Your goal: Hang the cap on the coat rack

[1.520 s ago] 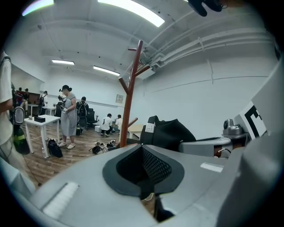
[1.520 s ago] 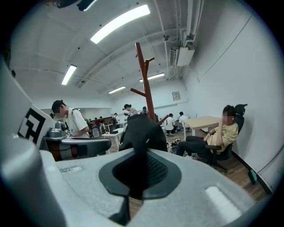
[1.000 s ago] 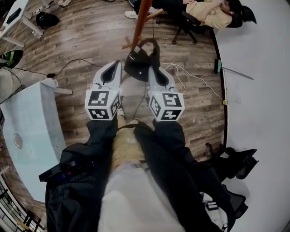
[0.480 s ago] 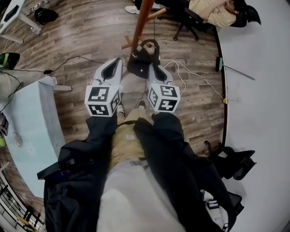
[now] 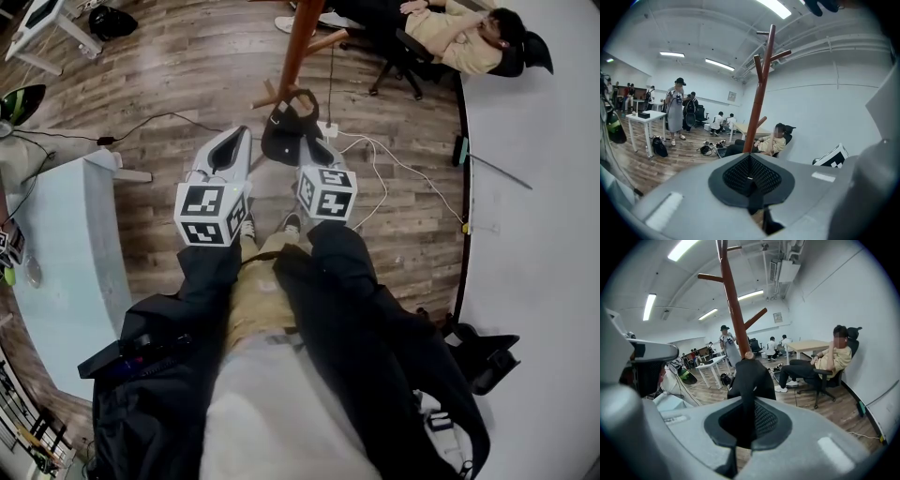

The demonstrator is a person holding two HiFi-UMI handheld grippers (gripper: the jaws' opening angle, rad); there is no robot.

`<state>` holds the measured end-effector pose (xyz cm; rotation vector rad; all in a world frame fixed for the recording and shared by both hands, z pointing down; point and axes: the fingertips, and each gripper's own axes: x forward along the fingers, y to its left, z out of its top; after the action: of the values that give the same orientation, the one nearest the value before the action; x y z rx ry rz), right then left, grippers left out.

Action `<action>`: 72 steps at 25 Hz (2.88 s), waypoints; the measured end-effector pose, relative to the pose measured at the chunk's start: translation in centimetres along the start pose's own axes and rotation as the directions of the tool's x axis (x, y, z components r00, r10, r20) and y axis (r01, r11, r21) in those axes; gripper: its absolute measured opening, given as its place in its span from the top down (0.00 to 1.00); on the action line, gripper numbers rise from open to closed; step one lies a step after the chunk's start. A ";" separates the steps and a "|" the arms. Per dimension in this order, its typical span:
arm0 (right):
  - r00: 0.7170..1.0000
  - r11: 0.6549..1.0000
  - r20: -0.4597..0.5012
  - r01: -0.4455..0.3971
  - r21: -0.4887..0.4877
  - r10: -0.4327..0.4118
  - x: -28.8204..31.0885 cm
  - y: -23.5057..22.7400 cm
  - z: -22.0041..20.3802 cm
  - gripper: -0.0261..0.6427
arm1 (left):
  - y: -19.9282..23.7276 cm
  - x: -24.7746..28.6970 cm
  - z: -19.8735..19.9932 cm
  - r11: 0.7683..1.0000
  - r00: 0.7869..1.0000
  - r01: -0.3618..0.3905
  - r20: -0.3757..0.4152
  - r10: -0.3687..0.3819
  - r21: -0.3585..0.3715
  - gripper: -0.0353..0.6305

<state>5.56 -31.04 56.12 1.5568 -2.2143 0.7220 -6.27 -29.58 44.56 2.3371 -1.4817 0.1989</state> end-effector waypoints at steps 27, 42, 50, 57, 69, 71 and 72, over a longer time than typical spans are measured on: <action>0.984 0.991 0.150 -0.082 -0.101 0.097 -4.2 2.9 7.2 0.83 | -0.7 1.0 2.4 1.000 0.999 0.012 0.046 -0.012 -0.001 0.95; 0.922 0.976 0.364 -0.058 -0.211 0.133 -9.0 4.7 16.0 0.96 | -4.1 2.3 8.0 0.993 0.988 0.058 0.137 -0.072 0.106 0.95; 0.893 0.967 0.425 -0.038 -0.254 0.146 -10.3 5.0 18.9 0.96 | -5.3 2.4 10.4 0.987 0.980 0.063 0.180 -0.089 0.148 0.95; 0.880 0.963 0.449 -0.034 -0.268 0.156 -10.5 5.3 19.9 0.96 | -5.2 2.4 11.8 0.988 0.974 0.048 0.211 -0.079 0.147 0.95; 0.873 0.965 0.468 -0.016 -0.262 0.141 -10.6 4.9 20.5 0.96 | -5.4 2.7 12.0 0.987 0.974 0.060 0.207 -0.090 0.148 0.95; 0.871 0.966 0.474 -0.008 -0.257 0.133 -10.7 4.8 20.6 0.96 | -5.5 2.6 11.9 0.987 0.974 0.064 0.207 -0.094 0.150 0.95; 0.870 0.967 0.476 -0.005 -0.255 0.130 -10.7 4.8 20.6 0.96 | -5.6 2.6 11.9 0.986 0.974 0.066 0.207 -0.097 0.151 0.95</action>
<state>5.03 -33.45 32.57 1.6739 -2.6000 0.0454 -1.03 -34.16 33.10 2.5991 -1.5085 0.0339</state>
